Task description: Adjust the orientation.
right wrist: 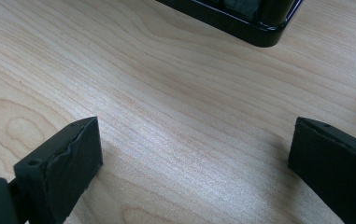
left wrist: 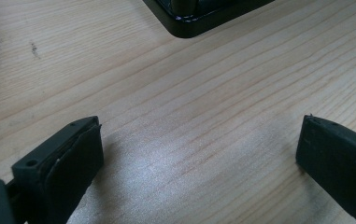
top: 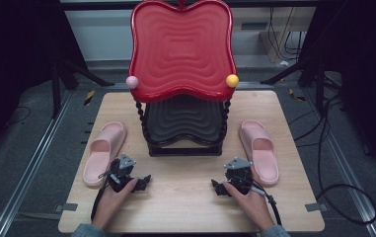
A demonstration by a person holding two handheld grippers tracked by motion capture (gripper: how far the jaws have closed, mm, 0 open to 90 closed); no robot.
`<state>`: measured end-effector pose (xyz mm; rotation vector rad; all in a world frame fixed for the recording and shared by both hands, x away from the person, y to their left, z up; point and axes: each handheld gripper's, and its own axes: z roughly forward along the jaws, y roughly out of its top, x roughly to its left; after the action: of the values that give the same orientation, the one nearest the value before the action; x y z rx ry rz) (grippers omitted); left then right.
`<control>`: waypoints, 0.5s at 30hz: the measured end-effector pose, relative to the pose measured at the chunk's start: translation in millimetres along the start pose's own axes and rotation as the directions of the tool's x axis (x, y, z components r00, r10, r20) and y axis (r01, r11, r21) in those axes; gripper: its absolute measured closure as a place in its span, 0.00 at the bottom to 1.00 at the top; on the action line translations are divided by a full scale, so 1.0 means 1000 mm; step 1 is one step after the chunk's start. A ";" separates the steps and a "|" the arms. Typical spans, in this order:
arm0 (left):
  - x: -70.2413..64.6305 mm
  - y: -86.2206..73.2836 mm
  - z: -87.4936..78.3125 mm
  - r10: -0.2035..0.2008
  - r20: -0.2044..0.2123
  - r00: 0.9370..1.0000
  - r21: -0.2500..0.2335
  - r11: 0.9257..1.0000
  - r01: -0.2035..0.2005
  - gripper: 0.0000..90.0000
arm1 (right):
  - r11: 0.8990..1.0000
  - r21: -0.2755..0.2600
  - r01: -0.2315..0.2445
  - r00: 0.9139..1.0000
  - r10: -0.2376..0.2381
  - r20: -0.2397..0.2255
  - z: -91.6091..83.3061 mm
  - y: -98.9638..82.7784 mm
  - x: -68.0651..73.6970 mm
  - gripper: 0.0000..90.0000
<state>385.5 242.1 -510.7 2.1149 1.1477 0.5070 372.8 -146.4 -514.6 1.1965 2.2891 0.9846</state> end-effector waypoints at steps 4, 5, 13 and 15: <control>0.000 0.000 0.000 0.011 0.010 1.000 0.002 1.000 -0.011 0.00 | 1.000 0.000 0.000 1.000 0.000 0.000 0.000 0.000 0.000 0.03; 0.000 0.000 0.000 0.011 0.010 1.000 0.002 1.000 -0.011 0.00 | 1.000 0.000 0.000 1.000 0.000 0.000 0.000 0.000 0.000 0.03; -0.001 0.005 -0.014 0.076 -0.003 0.997 -0.010 0.997 -0.076 0.06 | 1.000 0.001 0.002 1.000 -0.002 0.001 0.000 0.000 0.000 0.03; 0.002 0.009 -0.022 0.087 -0.016 0.996 -0.015 0.996 -0.087 0.06 | 1.000 0.001 0.002 1.000 -0.002 0.001 0.000 0.000 0.000 0.03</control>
<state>378.4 248.8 -489.0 2.1583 1.0607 0.5711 372.5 -146.6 -514.5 1.1945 2.2901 0.9824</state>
